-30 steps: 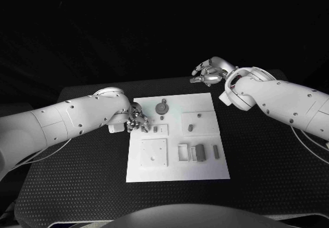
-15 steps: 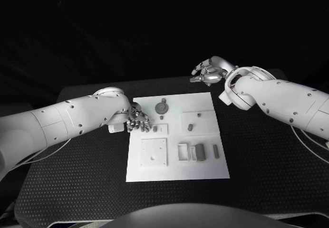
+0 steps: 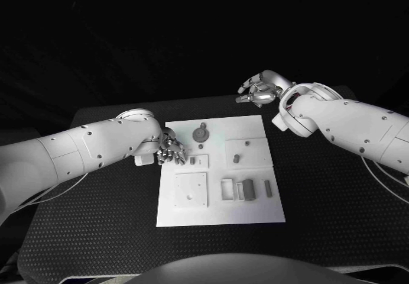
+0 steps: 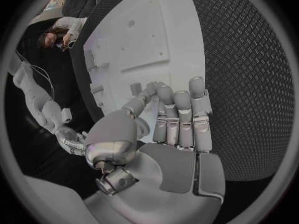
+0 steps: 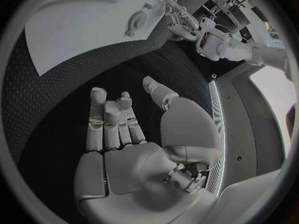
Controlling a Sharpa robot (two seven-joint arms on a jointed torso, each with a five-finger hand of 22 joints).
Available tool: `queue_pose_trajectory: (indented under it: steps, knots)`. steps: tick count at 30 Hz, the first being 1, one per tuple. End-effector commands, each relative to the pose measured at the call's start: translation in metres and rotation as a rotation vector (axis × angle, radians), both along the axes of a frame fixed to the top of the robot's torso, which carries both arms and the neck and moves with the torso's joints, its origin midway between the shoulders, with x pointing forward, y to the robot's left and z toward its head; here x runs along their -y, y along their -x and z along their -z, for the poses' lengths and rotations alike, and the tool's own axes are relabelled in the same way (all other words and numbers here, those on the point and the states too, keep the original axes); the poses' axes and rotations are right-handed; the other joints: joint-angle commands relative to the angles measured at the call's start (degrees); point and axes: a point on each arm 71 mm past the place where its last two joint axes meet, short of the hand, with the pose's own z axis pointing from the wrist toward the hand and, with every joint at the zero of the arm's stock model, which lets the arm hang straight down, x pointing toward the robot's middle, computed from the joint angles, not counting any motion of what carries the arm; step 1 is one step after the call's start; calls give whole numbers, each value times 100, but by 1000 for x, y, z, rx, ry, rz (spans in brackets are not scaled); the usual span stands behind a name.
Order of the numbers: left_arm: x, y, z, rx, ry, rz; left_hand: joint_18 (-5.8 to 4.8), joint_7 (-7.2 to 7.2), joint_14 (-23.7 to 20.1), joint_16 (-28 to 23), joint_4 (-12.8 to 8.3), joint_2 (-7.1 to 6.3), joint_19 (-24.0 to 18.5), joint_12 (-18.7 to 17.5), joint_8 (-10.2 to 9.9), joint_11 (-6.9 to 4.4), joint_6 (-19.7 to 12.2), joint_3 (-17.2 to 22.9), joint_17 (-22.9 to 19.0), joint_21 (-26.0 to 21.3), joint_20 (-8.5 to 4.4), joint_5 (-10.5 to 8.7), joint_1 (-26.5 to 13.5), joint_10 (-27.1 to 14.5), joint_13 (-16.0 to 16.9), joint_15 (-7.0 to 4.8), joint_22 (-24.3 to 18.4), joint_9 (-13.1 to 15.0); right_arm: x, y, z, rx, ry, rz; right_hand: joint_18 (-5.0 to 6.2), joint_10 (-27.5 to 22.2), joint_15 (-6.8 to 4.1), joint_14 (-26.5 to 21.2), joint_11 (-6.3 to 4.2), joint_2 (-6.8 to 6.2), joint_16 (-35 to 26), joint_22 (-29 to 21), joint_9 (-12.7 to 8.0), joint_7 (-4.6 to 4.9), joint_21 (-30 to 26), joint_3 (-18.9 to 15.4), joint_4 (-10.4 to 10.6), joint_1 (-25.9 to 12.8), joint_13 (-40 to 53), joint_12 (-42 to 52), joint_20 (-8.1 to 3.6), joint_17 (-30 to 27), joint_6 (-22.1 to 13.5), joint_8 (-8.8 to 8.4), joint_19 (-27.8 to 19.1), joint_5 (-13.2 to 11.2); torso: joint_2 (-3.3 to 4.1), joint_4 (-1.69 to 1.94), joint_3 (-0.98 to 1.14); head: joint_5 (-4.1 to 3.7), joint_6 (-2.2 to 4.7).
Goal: Assemble the parts on the task board
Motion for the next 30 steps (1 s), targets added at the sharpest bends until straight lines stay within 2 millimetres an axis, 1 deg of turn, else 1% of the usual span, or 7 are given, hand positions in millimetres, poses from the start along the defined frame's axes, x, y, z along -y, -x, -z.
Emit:
queue_pose_trajectory:
  steps: [1,6,11,17,26,30]
  knots:
    - [3,3,6,-5,2,10,86,-9,-22,13,-68,-8,3,13,-35,11,13,29,4,15,-14,42,105,-31,7,-9,110,17,-2,0,0,-3,2,-17,70,-43,-9,-44,6,-7,-30,99,-9,30,-26,-1,20,-51,-6,31,-31,-10,-1,0,-6,-14,1,4,-6,-2,3]
    - [3,2,5,14,3,7,86,-13,3,18,-160,-29,33,21,-51,6,39,122,0,31,-16,147,389,-5,6,-12,108,57,-2,0,0,-3,2,-19,70,-43,-9,-45,6,-7,-32,99,-9,30,-28,0,20,-52,-7,31,-31,-11,-2,0,-7,-14,2,2,-7,-2,5]
    - [3,1,4,33,-4,9,83,-16,16,17,-171,-53,46,22,-63,4,52,136,-3,37,-17,163,563,7,4,-13,107,85,-2,0,1,-4,2,-18,70,-43,-9,-46,6,-7,-33,99,-10,31,-29,0,21,-53,-7,31,-30,-12,-2,0,-8,-14,5,2,-5,-3,2]
    - [4,0,4,39,-13,20,81,-28,37,20,-182,-65,63,28,-73,-11,77,168,-5,46,-17,192,924,28,4,-15,107,140,-3,0,1,-4,1,-20,70,-44,-8,-47,6,-6,-35,98,-10,31,-30,0,21,-54,-8,31,-29,-13,-2,1,-9,-14,0,-2,-1,-2,-1]
    - [6,0,3,47,-9,17,72,-27,46,23,-131,-42,70,29,-77,-6,87,131,-5,45,-12,192,897,36,3,-11,102,152,-4,0,1,-4,1,-21,70,-45,-8,-48,7,-6,-38,98,-11,31,-33,0,23,-56,-9,32,-27,-15,-3,1,-11,-14,-1,-3,6,0,3]
    - [6,0,3,48,-6,16,74,-30,52,24,-126,-16,75,31,-75,-9,98,128,-4,46,-15,195,903,42,3,-11,102,157,-4,1,1,-4,1,-21,70,-45,-8,-48,7,-6,-38,98,-11,31,-34,0,24,-57,-10,32,-27,-16,-3,2,-12,-14,-1,0,4,-4,0]
